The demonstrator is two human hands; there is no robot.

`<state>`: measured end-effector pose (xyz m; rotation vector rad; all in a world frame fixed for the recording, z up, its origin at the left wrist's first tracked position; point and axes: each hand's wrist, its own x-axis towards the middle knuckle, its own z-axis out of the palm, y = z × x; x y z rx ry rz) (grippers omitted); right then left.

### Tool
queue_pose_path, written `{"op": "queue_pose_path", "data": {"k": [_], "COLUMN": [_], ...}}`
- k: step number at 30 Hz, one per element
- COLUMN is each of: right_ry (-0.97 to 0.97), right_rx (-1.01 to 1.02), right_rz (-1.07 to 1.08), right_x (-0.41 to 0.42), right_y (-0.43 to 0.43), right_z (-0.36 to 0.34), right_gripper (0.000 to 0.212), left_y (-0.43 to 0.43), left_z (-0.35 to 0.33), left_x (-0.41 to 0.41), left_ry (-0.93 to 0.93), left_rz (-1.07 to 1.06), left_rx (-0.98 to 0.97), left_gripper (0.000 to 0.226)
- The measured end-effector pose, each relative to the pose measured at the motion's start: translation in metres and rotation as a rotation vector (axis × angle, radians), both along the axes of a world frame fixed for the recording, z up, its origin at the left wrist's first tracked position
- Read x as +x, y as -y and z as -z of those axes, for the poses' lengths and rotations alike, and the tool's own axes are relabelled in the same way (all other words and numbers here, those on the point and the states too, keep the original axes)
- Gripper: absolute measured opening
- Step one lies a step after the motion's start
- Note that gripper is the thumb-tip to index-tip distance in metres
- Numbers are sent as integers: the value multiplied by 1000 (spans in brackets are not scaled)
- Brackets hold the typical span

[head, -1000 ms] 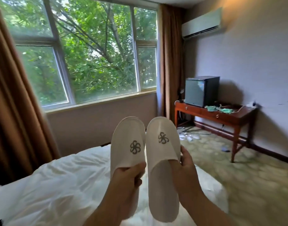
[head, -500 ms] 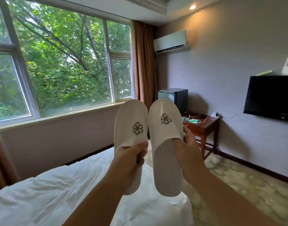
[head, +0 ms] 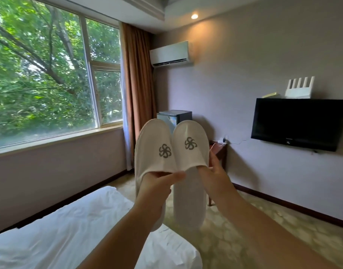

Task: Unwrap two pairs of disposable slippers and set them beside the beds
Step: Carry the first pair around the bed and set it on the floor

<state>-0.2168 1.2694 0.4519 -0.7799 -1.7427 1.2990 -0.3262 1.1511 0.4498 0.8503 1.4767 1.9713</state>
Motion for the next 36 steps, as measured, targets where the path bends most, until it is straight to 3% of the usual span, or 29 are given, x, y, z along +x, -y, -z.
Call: {"op": "queue_pose_path", "data": {"k": [3,6,10,13,20,24,26,28,32,36], "right_ry": [143,202,191,162,146,257,222,189,223,317], "right_rx": [61,93,86,155,185,112,89,218,531,446], "right_rz": [101,163,203,218,274,399,445,459,238,-85], "right_x": [-16,-24,-26,-22,-5,6,7,4,-4,-12], "right_y": [-28,-50,-79,-104,-184,-243,-271,-294,-332,-379], "right_z": [1,3,5,5,3,0,0,6,28,29], "right_gripper": [52,52,56,46,50,69,54,40,10,49], "left_y": [-32,-65,-109,-141,-222,-281,-315,-348,-409,-457], "left_z": [6,11,12,11,10,7,6,5,5,10], "left_x": [-16,-27,-33,-34,-16,-5,-1,2,5,9], "left_ry": [-33,-99,-159,-195,-219,-216,-193,-156,-93,-12], "left_rz": [3,-29,-154,-188,-185,-215,-248,-270,-299,-252], "left_rx": [-2,-39,-110,-120,-157,-160,-153,-140,-154,-119], "left_gripper": [43,48,36,16,20,12,21,32,35,29]}}
